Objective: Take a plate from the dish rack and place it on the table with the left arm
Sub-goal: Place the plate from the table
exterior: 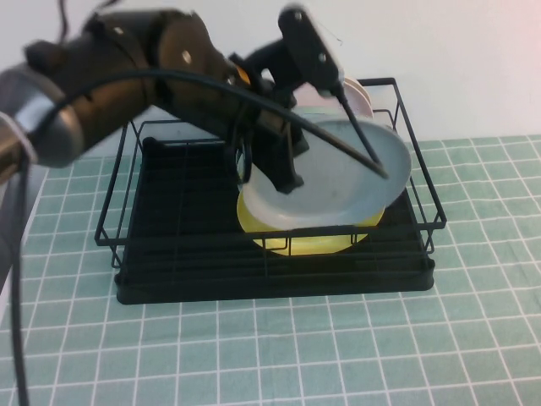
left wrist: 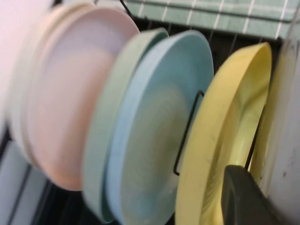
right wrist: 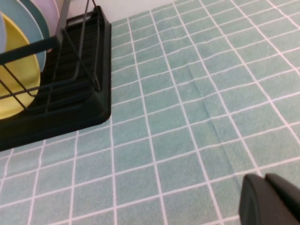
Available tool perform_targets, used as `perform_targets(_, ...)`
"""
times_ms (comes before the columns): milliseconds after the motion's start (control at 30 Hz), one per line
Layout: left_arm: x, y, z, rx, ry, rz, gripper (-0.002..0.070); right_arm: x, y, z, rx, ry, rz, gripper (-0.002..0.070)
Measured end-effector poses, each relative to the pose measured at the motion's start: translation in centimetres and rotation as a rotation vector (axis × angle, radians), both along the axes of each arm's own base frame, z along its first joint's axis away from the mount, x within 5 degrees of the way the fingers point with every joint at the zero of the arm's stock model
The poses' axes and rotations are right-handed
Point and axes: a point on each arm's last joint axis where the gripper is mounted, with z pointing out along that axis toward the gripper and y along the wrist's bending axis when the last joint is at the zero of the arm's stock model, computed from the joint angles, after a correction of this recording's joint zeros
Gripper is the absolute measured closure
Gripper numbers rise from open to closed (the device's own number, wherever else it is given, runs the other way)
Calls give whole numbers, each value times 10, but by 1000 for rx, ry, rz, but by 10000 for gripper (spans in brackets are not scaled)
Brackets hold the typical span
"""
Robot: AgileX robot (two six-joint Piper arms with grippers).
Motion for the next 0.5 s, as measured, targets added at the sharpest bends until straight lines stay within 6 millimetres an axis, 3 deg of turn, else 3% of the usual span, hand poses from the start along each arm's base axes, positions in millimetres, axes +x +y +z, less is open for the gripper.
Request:
perform_targets(300,-56,26,80,-213,86,59,572,0,0,0,0,0,0,678)
perform_targets(400,-70,36,90,-259,193,124,572,0,0,0,0,0,0,678)
perform_targets(500,-78,43,86,-246,333,163,572,0,0,0,0,0,0,678)
